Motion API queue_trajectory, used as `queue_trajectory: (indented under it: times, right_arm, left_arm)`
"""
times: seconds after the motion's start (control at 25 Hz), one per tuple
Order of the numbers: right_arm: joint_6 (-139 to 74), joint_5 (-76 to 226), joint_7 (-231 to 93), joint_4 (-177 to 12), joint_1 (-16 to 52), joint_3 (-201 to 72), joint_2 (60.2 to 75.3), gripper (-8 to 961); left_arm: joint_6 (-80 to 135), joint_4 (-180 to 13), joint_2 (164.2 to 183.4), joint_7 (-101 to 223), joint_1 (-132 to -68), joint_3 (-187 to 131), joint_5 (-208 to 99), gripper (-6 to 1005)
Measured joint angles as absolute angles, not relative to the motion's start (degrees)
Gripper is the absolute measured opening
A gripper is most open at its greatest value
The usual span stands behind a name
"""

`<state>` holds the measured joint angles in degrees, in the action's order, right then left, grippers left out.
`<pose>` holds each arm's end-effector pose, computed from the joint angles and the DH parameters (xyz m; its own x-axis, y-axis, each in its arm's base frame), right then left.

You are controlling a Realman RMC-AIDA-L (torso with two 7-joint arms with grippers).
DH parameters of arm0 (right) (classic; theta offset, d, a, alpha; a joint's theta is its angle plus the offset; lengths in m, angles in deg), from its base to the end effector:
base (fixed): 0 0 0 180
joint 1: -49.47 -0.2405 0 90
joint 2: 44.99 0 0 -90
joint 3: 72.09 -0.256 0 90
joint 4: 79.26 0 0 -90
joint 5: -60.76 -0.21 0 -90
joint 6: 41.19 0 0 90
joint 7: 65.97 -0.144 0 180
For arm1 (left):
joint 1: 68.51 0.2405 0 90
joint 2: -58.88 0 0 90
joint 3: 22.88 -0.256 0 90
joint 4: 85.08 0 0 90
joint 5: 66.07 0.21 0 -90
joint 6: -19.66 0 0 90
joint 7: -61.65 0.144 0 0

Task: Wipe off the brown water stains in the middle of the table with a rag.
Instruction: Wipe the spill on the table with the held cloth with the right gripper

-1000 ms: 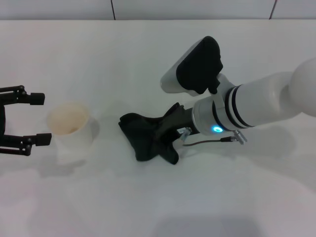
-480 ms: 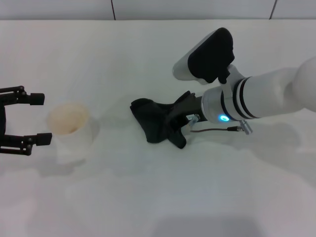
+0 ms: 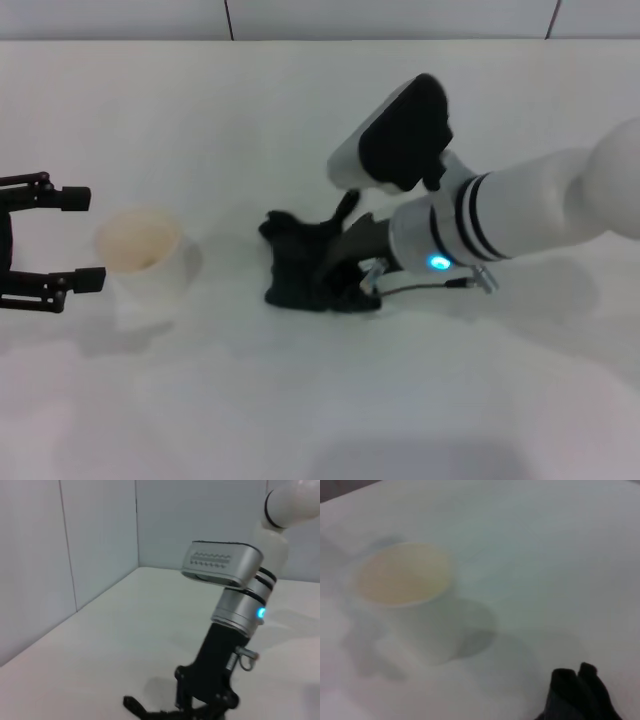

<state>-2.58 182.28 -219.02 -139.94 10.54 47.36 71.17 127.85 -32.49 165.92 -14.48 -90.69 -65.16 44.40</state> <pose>0.1336 0.3485 -0.1339 0.8806 -0.4685 -0.0711 -0.4636 -0.8208 -0.3336 -0.2844 0.2925 0.1147 0.9256 0.1195 0.3592 0.2000 -0.9600 -0.1961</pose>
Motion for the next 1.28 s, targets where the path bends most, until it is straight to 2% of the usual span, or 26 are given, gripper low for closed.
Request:
queue_trajectory:
  times: [0.72,1.28]
  right_arm:
    - [5.25,178.53,-218.90,-147.08,12.61,53.74,71.20,76]
    - [-2.74,178.81,-218.81,-141.34,12.11,51.43,71.07,72]
  left_arm:
    - [128.29,-32.24,166.19,-13.70,-90.48,-65.16,44.40,880]
    - [128.04,-32.19,166.52,-13.67,-90.87,-65.15,44.40,881]
